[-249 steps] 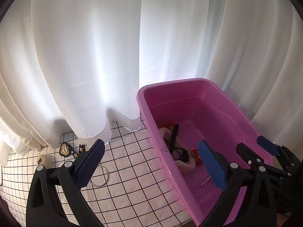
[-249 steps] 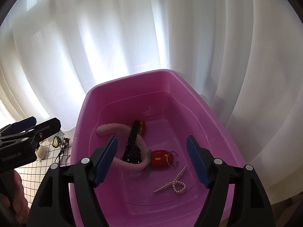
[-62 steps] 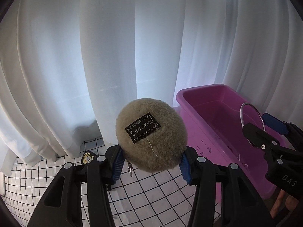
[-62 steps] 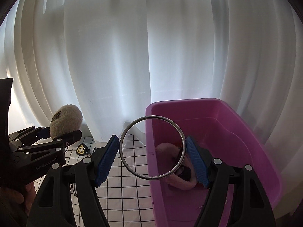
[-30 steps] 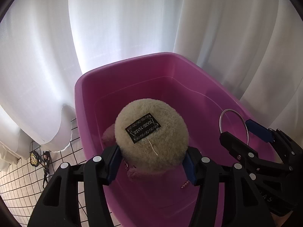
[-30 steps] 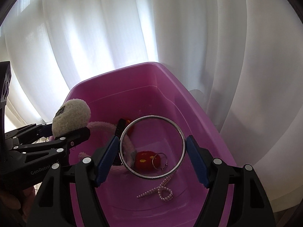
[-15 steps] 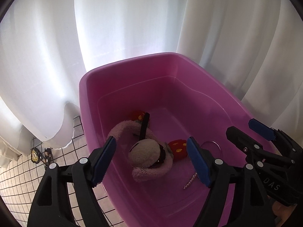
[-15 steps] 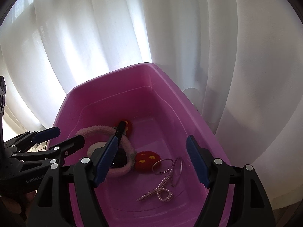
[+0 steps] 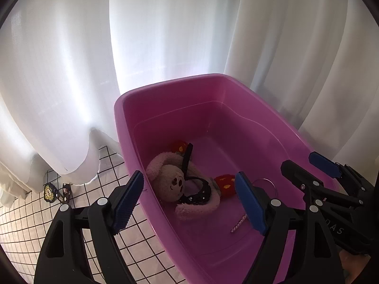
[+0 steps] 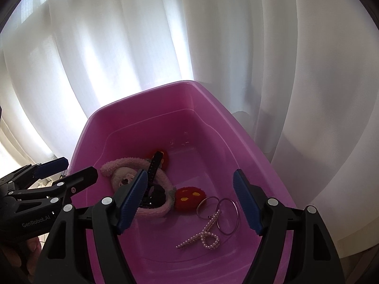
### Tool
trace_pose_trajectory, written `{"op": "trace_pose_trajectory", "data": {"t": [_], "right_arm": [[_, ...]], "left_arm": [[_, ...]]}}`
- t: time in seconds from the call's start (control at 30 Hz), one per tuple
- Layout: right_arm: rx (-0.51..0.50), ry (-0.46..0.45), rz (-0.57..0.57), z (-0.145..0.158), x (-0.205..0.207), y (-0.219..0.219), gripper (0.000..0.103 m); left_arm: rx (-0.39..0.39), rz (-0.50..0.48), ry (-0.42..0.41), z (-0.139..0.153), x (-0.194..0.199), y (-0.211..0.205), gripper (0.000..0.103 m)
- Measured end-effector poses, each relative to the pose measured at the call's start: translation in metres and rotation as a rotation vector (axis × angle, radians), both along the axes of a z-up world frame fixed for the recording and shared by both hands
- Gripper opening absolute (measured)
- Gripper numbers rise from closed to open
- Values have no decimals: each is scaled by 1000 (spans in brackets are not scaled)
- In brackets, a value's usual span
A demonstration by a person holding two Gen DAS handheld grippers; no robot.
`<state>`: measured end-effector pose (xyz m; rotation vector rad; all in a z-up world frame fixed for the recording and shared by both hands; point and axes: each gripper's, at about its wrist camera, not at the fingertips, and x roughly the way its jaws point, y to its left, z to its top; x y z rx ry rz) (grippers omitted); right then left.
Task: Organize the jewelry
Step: 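Open both tools to drop the pouch and ring into the tub, then move both tools back toward the black lanyard and brown hairpin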
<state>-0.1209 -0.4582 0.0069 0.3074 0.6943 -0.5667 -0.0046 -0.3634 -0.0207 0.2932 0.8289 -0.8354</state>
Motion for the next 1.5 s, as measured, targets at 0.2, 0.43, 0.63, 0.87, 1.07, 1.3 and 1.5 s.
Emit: {"op": "trace_pose_trajectory", "data": {"t": [0.2,0.43,0.63,0.87,1.07,1.3,1.5], "right_arm": [[-18,-3,17,7,4,20,71],[-50,-13,53,20,15,53,72],[-70,-34,143,29,37,99,72],[-82,-45,279,32,73,156,72],[-78,-19,378,21,100,197,72],[-32,25,447,-7,126,227,72],[23,70,484,-40,164,239,72]], "left_arm": [[-14,28,-23,11,2,20,78],[-59,75,-40,26,8,61,82],[-96,138,-65,43,21,117,90],[-95,268,-97,45,39,203,96],[-44,394,-80,22,60,278,96],[-5,516,11,-18,77,342,96],[18,494,70,-62,75,338,96]]}}
